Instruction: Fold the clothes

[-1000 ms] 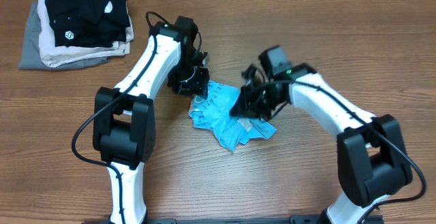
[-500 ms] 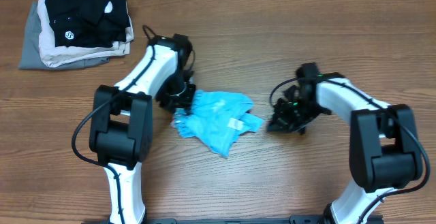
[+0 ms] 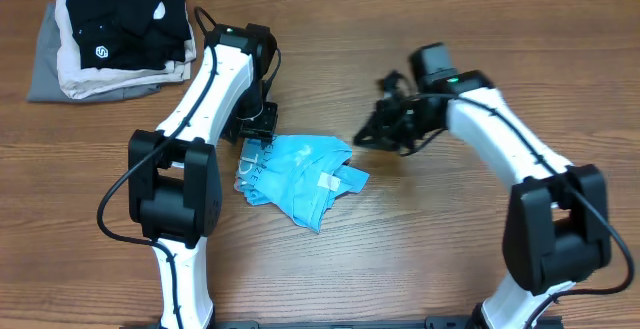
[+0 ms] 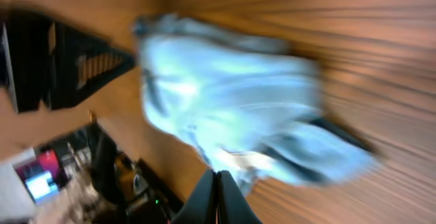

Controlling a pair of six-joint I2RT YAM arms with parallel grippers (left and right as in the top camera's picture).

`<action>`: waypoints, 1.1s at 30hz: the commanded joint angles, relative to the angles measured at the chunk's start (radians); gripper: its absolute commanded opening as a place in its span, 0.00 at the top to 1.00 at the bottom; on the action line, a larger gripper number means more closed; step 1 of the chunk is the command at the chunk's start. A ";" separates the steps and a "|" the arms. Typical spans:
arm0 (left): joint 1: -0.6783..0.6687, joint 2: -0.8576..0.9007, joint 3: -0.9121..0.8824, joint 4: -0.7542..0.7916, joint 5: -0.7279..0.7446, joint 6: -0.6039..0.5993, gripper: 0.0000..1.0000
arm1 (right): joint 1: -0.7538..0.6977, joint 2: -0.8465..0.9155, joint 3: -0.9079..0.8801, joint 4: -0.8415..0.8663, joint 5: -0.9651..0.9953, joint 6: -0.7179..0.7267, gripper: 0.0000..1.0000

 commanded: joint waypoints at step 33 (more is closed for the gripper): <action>0.095 -0.055 0.175 0.215 0.240 0.056 0.48 | -0.092 0.291 0.363 -0.264 0.303 0.011 0.96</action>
